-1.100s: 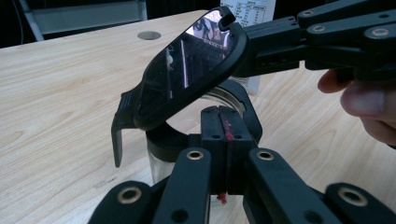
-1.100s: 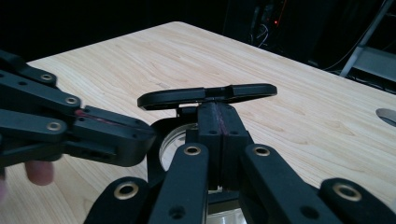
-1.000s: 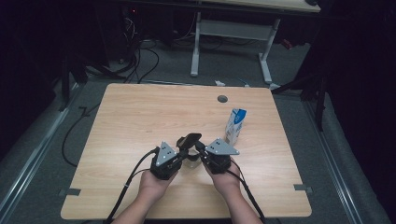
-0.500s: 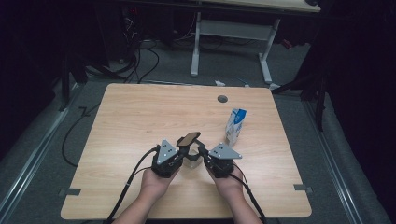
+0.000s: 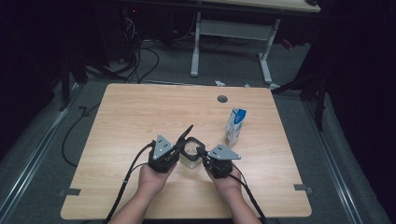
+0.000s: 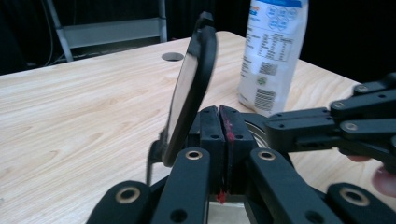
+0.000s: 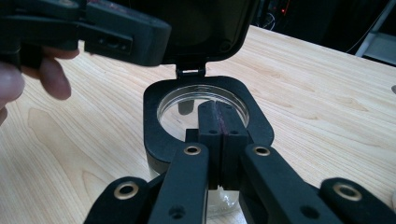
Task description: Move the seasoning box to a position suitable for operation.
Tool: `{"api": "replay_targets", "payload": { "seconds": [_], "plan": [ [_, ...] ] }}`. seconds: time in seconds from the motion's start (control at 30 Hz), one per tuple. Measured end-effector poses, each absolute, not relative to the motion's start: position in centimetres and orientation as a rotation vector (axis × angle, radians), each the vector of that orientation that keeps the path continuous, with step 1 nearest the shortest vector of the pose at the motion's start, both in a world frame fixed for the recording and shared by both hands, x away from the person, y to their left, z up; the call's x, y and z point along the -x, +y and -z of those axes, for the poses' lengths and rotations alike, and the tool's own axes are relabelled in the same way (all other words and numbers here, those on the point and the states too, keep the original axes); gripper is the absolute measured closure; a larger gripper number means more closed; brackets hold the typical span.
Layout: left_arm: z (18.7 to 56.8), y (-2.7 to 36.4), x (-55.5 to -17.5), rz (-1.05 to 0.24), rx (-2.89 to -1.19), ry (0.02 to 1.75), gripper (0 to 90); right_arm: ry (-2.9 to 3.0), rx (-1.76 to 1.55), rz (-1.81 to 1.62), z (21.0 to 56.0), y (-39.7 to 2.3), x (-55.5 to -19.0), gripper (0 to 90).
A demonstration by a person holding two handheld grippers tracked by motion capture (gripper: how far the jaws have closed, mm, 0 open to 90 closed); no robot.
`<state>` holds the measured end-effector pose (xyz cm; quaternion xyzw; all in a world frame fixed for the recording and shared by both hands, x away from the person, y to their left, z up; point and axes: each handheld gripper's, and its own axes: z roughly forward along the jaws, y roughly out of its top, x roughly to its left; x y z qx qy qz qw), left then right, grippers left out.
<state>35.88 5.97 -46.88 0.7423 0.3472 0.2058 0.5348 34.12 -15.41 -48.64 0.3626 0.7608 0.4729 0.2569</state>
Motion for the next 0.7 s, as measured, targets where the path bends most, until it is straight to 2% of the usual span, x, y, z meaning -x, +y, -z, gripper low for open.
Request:
{"api": "replay_targets", "payload": {
  "seconds": [0.7],
  "plan": [
    [46.9,7.0,-37.2,-0.516,-1.762,0.900,89.9,2.069,-0.960,-1.294,48.7,-15.6,-34.1,90.0]
  ]
}}
